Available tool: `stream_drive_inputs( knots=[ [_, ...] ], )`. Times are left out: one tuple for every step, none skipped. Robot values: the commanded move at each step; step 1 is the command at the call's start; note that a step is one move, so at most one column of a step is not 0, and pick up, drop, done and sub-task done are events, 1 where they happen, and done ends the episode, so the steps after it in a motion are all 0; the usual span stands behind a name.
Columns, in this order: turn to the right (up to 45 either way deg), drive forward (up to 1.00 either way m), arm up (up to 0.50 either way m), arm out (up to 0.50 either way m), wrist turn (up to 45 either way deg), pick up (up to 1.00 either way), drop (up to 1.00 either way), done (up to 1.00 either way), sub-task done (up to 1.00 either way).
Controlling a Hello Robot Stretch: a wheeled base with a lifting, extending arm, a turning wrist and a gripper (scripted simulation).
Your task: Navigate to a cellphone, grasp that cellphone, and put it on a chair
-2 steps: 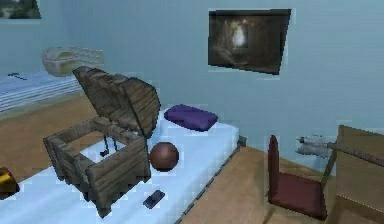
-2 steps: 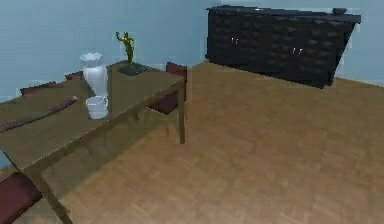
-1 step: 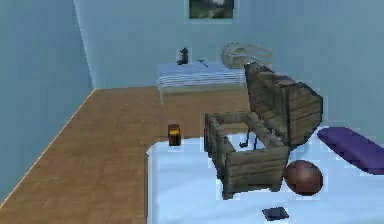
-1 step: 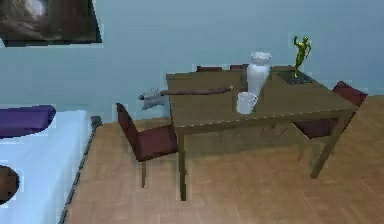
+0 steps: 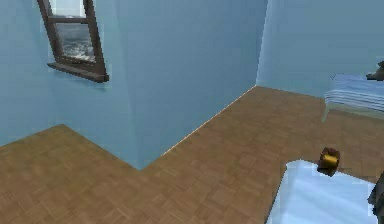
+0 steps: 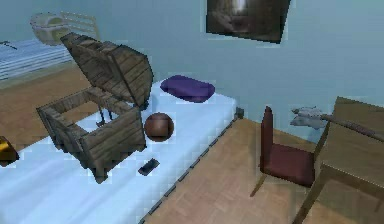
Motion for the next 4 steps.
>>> stream_drive_inputs(
  knots=[
    [-12.0, 0.00, 0.00, 0.00, 0.0, 0.00, 0.00, 0.00, 0.00],
    [45.0, 0.00, 0.00, 0.00, 0.0, 0.00, 0.00, 0.00, 0.00],
    [45.0, 0.00, 0.00, 0.00, 0.0, 0.00, 0.00, 0.00, 0.00],
    [3.0, 0.00, 0.00, 0.00, 0.0, 0.00, 0.00, 0.00, 0.00]
  ],
)
